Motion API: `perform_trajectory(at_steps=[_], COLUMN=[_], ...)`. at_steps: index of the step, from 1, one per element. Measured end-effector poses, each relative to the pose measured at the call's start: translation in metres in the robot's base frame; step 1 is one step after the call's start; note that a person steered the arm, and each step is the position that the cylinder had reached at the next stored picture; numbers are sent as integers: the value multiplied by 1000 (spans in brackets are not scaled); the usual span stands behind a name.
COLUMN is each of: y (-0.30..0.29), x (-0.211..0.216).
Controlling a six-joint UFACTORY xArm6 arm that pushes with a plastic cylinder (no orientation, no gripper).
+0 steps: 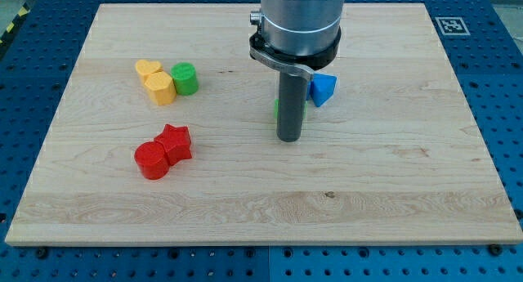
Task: Slide the green star closer to green circle
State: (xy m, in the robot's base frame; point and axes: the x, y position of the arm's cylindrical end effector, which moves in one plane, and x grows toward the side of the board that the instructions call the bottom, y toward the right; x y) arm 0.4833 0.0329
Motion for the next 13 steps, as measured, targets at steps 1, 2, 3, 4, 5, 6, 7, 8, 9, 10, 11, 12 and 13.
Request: perform_trajectory(at_steps=[1,2,3,4,5,6,7,8,9,10,11,12,13], y=[29,57,57,51,36,15,-4,-17,-34,-57,-81,-103,-124], x=[13,6,-3,-5,-20,-23,-29,-44,-55,-60,-66,-71,-73])
